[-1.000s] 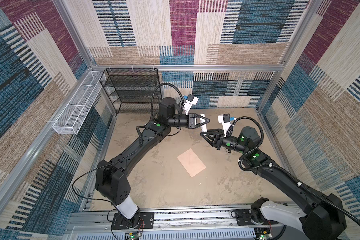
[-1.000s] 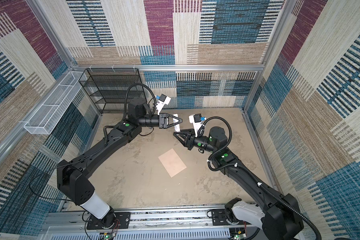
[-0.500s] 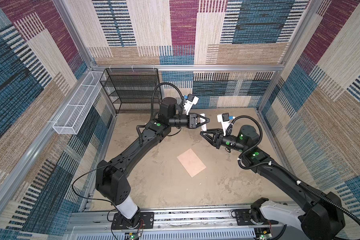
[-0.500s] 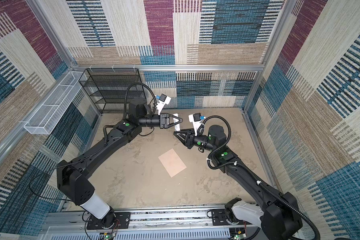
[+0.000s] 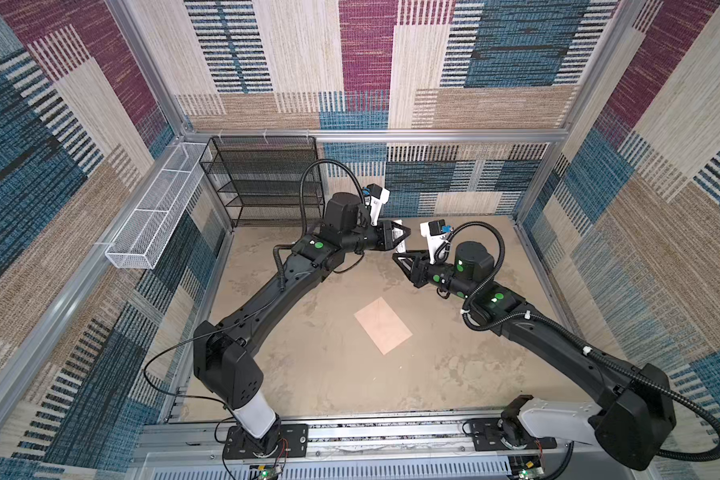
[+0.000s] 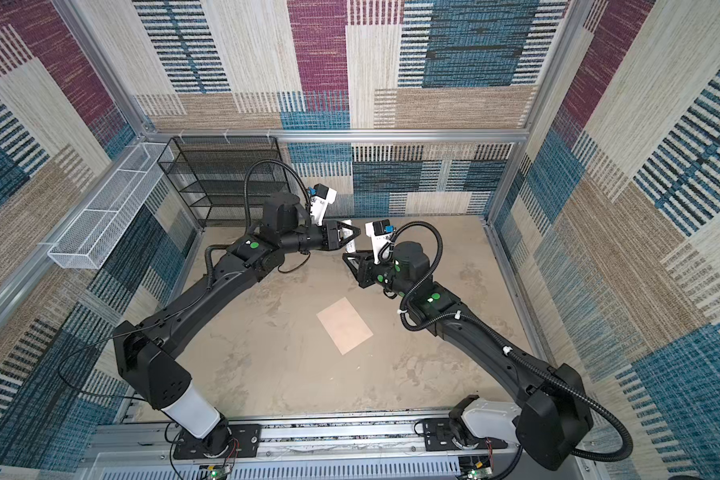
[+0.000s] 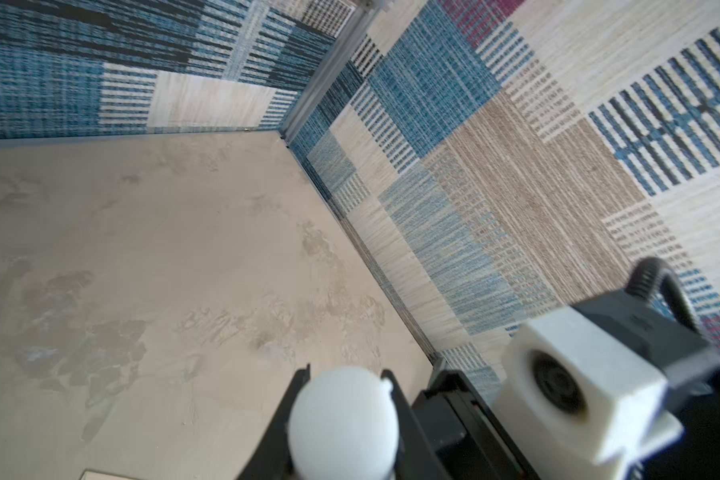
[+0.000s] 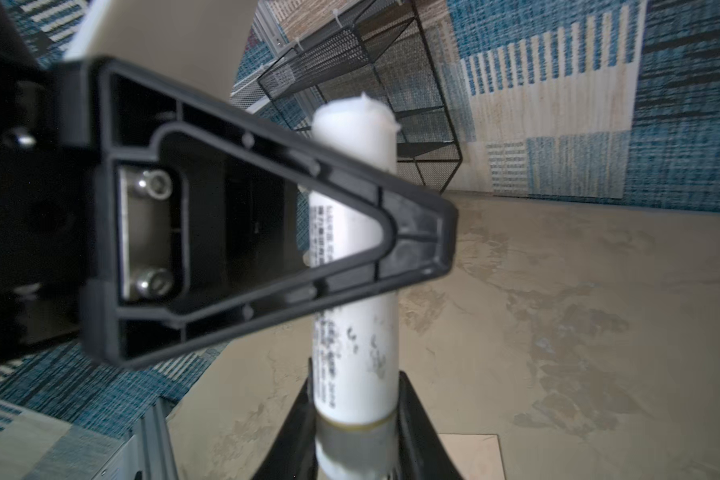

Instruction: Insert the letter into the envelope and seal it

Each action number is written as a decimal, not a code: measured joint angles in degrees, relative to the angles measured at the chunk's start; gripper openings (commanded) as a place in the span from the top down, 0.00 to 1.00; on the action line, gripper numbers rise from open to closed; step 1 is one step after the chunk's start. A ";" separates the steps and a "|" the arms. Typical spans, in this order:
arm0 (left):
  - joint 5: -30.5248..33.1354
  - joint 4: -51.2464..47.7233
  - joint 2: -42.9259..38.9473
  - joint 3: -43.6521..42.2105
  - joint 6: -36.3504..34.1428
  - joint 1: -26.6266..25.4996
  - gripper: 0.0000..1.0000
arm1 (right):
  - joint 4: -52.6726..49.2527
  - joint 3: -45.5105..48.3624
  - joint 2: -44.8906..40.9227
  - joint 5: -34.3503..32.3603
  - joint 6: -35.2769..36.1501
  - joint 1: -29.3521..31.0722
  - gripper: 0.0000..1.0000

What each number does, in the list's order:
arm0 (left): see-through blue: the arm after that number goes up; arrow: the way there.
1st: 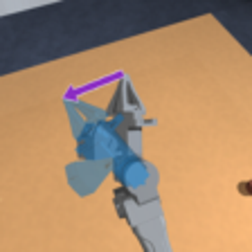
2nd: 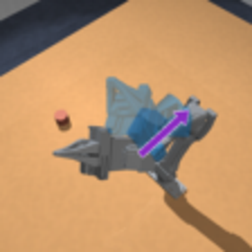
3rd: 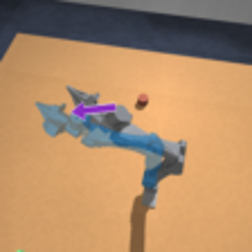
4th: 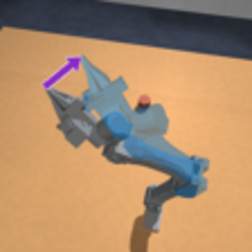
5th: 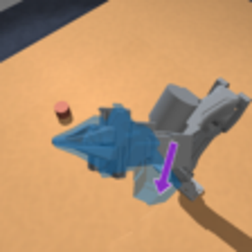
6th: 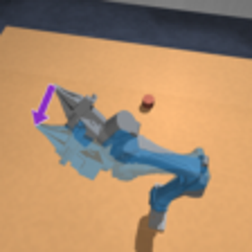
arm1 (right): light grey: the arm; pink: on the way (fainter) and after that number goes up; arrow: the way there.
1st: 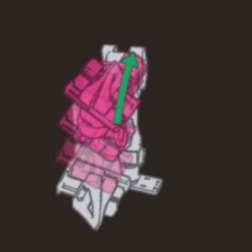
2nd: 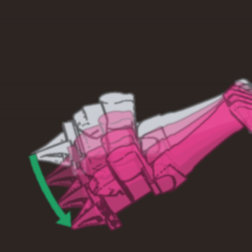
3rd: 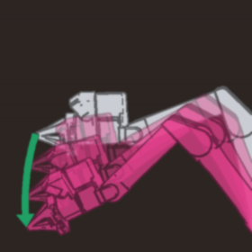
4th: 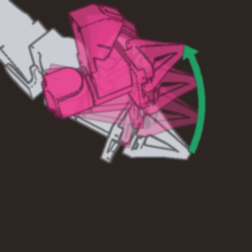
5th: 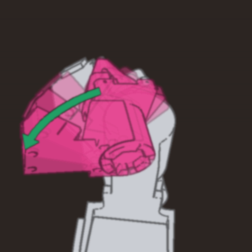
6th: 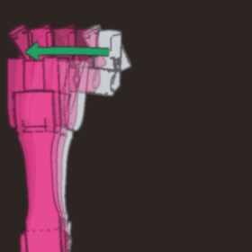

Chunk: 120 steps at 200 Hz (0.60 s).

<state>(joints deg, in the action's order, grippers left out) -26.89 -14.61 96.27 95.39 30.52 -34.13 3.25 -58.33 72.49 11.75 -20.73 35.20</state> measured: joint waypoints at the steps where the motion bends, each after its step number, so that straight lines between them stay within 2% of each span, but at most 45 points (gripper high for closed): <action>1: 0.07 -0.02 0.04 0.04 -0.02 -0.02 1.00 | -0.13 -0.13 0.11 -0.42 0.11 0.13 0.93; 38: 5.20 -1.73 1.11 0.85 0.00 -0.59 1.00 | -4.35 -3.39 2.93 -10.82 2.67 3.58 0.87; 58: 7.02 -2.23 1.27 1.40 -0.02 -0.59 1.00 | -6.34 -5.55 4.33 -14.16 3.82 4.74 0.69; 86: 6.47 -3.37 1.53 2.19 -0.20 -0.83 1.00 | -5.40 -4.20 3.26 -13.05 5.51 4.87 0.49; 120: 2.54 -2.32 0.74 1.40 -0.68 -0.13 1.00 | -3.61 0.39 -0.72 -7.48 6.67 4.35 0.39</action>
<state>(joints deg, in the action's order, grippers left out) -24.36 -16.93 97.01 96.79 29.85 -34.26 -0.36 -57.93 71.77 4.27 -14.06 39.55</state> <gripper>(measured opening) 0.279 0.583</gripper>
